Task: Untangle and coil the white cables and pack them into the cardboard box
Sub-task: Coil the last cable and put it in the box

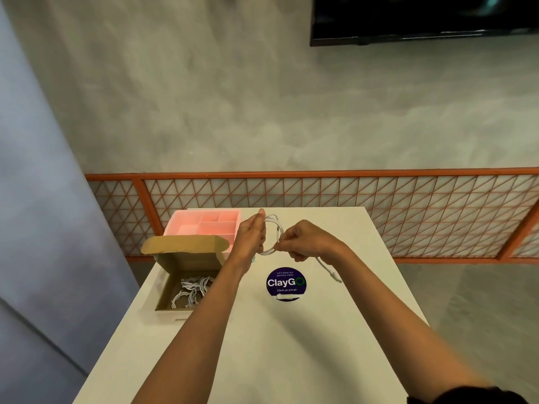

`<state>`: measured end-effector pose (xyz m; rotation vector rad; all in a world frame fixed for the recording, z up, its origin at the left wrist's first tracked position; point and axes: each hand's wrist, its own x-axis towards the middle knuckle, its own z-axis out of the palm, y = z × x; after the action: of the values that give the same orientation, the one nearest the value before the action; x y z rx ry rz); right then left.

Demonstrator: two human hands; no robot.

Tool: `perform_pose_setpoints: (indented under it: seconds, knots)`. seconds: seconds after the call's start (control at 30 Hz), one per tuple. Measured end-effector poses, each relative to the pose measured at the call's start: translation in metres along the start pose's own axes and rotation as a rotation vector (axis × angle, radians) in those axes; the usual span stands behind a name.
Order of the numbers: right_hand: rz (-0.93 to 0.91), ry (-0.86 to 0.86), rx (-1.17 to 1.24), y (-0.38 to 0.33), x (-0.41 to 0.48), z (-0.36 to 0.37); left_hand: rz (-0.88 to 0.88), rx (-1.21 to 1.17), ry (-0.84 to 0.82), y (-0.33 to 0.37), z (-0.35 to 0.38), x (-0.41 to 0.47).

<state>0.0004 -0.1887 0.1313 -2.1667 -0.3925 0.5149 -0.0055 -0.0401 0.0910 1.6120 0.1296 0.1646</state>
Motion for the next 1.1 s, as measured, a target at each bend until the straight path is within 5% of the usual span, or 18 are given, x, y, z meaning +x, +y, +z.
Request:
perform_pose_setpoints:
  seconds: [0.23,0.43,0.83,1.1]
  knots:
    - [0.025,-0.01,-0.281,-0.014,-0.001,0.015,-0.013,0.043,-0.076,0.0,0.0,-0.003]
    - [-0.128,-0.032,-0.63,-0.012,-0.001,0.008,0.039,0.151,-0.084,0.005,-0.008,-0.004]
    - [-0.284,-0.02,0.109,0.005,-0.003,-0.018,0.112,0.246,-0.023,-0.002,-0.009,-0.005]
    - [-0.158,-0.049,0.469,0.016,0.004,-0.034,-0.039,-0.054,-0.278,-0.001,-0.01,-0.005]
